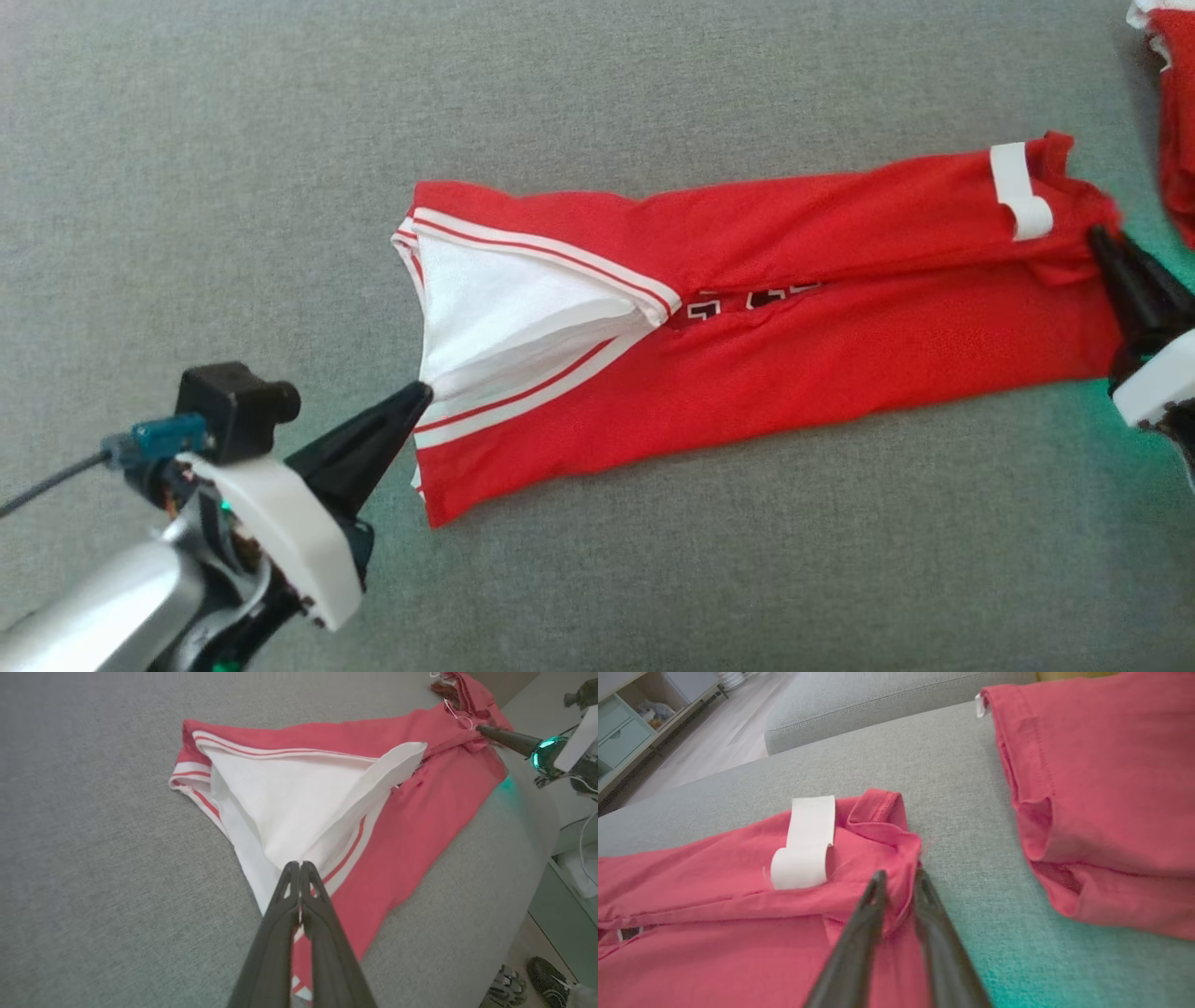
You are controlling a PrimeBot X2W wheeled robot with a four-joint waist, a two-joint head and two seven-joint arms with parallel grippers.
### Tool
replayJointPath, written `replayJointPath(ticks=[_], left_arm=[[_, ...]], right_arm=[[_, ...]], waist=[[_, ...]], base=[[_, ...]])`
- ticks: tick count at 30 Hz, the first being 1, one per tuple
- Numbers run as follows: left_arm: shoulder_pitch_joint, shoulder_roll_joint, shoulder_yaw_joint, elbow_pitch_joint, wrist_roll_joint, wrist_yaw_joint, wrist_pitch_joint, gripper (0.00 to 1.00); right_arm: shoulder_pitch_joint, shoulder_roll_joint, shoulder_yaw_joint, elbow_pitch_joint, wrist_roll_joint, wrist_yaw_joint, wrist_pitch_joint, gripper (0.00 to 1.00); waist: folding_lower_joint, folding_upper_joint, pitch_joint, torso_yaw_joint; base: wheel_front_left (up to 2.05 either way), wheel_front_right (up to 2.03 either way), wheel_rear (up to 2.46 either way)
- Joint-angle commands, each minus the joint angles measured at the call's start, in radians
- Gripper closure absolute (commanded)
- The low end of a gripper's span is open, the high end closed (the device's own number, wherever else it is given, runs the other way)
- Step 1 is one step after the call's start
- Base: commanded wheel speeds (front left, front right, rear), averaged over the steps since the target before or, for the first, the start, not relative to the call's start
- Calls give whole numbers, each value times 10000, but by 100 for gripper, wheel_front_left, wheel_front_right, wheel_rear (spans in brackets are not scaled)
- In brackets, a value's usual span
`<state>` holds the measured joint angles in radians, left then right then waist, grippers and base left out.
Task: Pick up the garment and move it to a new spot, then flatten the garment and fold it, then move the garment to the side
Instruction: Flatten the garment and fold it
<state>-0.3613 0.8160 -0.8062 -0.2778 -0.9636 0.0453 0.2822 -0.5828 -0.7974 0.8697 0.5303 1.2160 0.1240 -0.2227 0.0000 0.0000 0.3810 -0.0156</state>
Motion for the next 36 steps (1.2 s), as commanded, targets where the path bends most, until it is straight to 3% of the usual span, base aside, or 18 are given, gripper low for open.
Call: replayJointPath(ticks=[1,6,10,14,19,24,29,35,36], left_arm=[[-183,119,460,-114,257,165,-320,0],[98,-711,653,499,1128,1390,-1619,0],[509,-1760,934,1134,1958,2536,-3513,0],[1082,-2770,1104,1879,2665,3509,-5079,0],[1615,-3706,1323,2281,3510,4075,-5417,0],[2334,-4802,1969,1850,4890,4085,-5435,0],[2843,-5544,2379,1795,5672,3573,-5437,0],[3082,-6057,2881,1993,6179,2944,-5438,0],[3112,-6113,2966,2026,6251,2851,-5438,0]], right_arm=[[436,-200,-292,10,-157,67,-248,0],[1106,183,-1475,106,-547,67,-377,0],[2192,841,-3836,-104,-1722,67,-386,0],[3593,1980,-5859,-550,-2992,67,-388,0],[4269,2793,-6962,-598,-3879,67,-389,0],[4110,3265,-7795,-103,-4421,67,-251,0],[3562,3513,-8206,694,-4998,67,518,0],[3098,3752,-8167,1791,-5514,67,1411,2],[3075,3782,-8100,1883,-5546,67,1525,31]], waist=[[0,0,-64,7],[0,0,-388,56],[0,0,-729,160],[0,0,-1080,356],[0,0,-1323,728],[0,0,-1508,1240],[0,0,-1572,1617],[0,0,-1551,1778],[0,0,-1547,1787]], base=[[0,0,0],[0,0,0],[0,0,0],[0,0,0],[0,0,0],[0,0,0],[0,0,0],[0,0,0],[0,0,0]])
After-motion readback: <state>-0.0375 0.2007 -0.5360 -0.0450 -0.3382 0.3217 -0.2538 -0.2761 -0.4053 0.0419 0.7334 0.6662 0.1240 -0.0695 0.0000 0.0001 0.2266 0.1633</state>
